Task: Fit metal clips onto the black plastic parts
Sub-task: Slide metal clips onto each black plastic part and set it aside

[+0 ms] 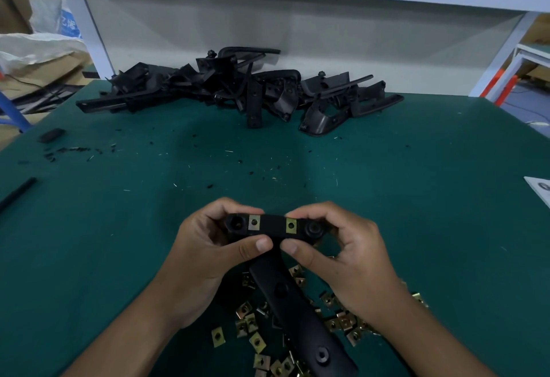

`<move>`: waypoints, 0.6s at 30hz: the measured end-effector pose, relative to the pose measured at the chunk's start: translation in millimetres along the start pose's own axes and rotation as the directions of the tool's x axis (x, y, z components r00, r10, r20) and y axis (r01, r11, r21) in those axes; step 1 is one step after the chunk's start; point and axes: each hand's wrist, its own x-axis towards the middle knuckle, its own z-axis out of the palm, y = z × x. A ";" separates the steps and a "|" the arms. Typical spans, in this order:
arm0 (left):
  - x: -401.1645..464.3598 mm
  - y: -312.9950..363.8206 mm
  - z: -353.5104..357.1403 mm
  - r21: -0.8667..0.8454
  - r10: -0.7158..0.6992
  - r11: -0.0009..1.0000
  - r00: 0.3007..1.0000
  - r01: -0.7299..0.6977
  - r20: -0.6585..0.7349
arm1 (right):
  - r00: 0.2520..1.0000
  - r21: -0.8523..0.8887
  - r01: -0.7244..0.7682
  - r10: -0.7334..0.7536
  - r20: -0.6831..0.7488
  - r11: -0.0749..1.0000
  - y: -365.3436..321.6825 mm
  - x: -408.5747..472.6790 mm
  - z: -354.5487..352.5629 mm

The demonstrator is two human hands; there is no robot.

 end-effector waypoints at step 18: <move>1.9 -3.0 -2.1 0.014 -0.035 0.999 0.999 0.035 0.012 | 0.999 0.013 -0.037 0.037 -0.008 0.999 1.0 -2.3 3.5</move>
